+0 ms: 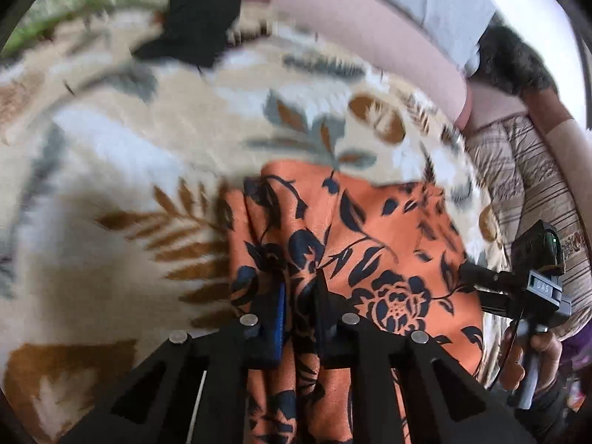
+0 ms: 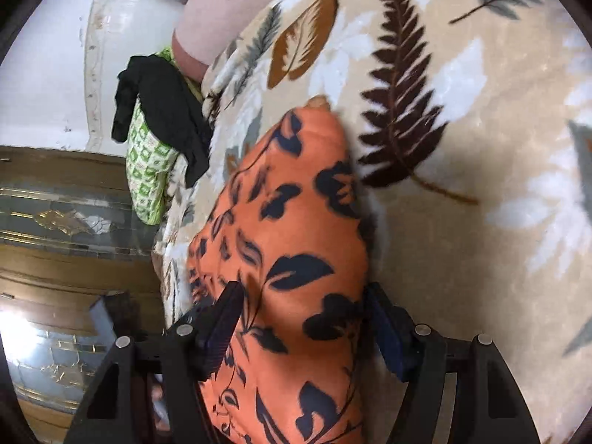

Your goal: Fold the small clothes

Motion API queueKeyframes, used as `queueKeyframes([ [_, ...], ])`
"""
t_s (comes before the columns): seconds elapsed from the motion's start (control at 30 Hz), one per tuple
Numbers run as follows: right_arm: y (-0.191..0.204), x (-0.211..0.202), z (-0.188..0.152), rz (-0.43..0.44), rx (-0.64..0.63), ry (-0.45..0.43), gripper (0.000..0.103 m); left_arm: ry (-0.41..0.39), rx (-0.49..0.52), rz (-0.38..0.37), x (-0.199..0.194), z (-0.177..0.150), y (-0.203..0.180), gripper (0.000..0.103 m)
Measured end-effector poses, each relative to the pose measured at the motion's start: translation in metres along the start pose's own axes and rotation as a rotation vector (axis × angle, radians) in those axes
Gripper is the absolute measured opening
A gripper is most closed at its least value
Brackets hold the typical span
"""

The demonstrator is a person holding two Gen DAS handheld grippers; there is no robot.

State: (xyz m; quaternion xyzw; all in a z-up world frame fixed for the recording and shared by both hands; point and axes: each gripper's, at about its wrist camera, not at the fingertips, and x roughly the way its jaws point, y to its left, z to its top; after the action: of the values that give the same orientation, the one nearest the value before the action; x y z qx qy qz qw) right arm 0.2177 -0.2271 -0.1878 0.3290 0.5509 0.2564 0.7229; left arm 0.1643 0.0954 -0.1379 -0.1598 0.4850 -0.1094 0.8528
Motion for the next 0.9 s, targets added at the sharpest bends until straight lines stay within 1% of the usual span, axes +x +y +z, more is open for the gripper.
queueKeyframes([
  [0.03,0.008,-0.003,-0.002,-0.021,-0.045,-0.013,0.067,-0.016,0.014,0.010,-0.004,-0.006,-0.001,0.013],
  [0.07,0.013,-0.005,-0.003,-0.025,-0.073,-0.022,0.067,-0.013,0.006,0.022,0.000,-0.012,0.003,0.014],
  [0.1,0.016,-0.007,-0.003,-0.029,-0.088,-0.028,0.067,0.011,-0.013,0.031,0.013,-0.015,0.010,0.015],
  [0.13,0.014,-0.003,-0.001,-0.042,-0.088,-0.024,0.067,0.013,-0.034,0.016,0.021,-0.017,0.017,0.016],
  [0.17,0.011,0.008,0.001,-0.059,-0.078,0.000,0.068,0.014,-0.052,0.004,0.020,-0.014,0.018,0.016],
  [0.2,0.002,0.025,0.002,-0.070,-0.048,0.074,0.071,0.015,-0.065,-0.006,0.015,-0.011,0.018,0.016],
  [0.23,-0.003,0.024,0.002,-0.059,-0.032,0.067,0.071,0.014,-0.054,0.005,0.011,-0.010,0.015,0.018],
  [0.27,-0.003,0.016,0.001,-0.027,-0.010,0.037,0.071,0.008,-0.029,0.026,0.005,-0.010,0.011,0.018],
  [0.3,-0.002,0.012,0.000,-0.017,-0.010,0.032,0.071,-0.006,-0.004,0.031,-0.004,-0.012,0.006,0.018],
  [0.37,0.005,-0.003,-0.004,-0.005,-0.038,-0.012,0.071,-0.031,0.014,0.045,-0.017,-0.016,-0.001,0.018],
  [0.4,0.007,-0.005,-0.006,-0.006,-0.046,-0.016,0.071,-0.038,0.034,0.053,-0.021,-0.019,-0.004,0.018],
  [0.43,0.007,-0.004,-0.009,-0.012,-0.044,-0.006,0.071,-0.030,0.056,0.095,-0.018,-0.024,-0.006,0.018],
  [0.47,0.003,0.002,-0.013,-0.031,-0.034,0.022,0.071,-0.008,0.066,0.129,-0.011,-0.028,-0.006,0.018],
  [0.5,-0.001,0.010,-0.016,-0.059,-0.022,0.062,0.071,0.028,0.074,0.140,-0.001,-0.032,-0.003,0.019],
  [0.53,-0.004,0.012,-0.020,-0.052,-0.005,0.058,0.071,0.021,0.068,0.143,-0.002,-0.034,-0.001,0.018],
  [0.6,-0.002,-0.003,-0.025,-0.051,0.010,0.030,0.071,-0.019,0.039,0.121,-0.023,-0.037,-0.002,0.017],
  [0.63,0.007,-0.015,-0.031,-0.039,-0.009,0.005,0.071,-0.044,0.037,0.111,-0.037,-0.040,-0.006,0.021],
  [0.67,0.012,-0.023,-0.036,-0.036,-0.024,-0.013,0.071,-0.051,0.046,0.111,-0.044,-0.042,-0.009,0.024],
  [0.73,0.019,-0.038,-0.055,-0.042,-0.034,-0.049,0.074,-0.079,0.066,0.081,-0.060,-0.055,-0.017,0.043],
  [0.77,0.020,-0.041,-0.063,-0.037,-0.035,-0.051,0.076,-0.086,0.061,0.068,-0.065,-0.065,-0.017,0.045],
  [0.8,0.020,-0.041,-0.070,-0.040,-0.040,-0.050,0.077,-0.063,0.072,0.068,-0.059,-0.075,-0.018,0.045],
  [0.83,0.017,-0.037,-0.078,-0.059,-0.048,-0.047,0.077,-0.008,0.077,0.110,-0.043,-0.085,-0.015,0.030],
  [0.87,0.013,-0.030,-0.083,-0.067,-0.038,-0.020,0.077,0.032,0.052,0.102,-0.030,-0.090,-0.009,0.029],
  [0.9,0.010,-0.018,-0.085,-0.067,-0.016,0.025,0.077,0.033,0.008,0.079,-0.027,-0.094,-0.001,0.029],
])
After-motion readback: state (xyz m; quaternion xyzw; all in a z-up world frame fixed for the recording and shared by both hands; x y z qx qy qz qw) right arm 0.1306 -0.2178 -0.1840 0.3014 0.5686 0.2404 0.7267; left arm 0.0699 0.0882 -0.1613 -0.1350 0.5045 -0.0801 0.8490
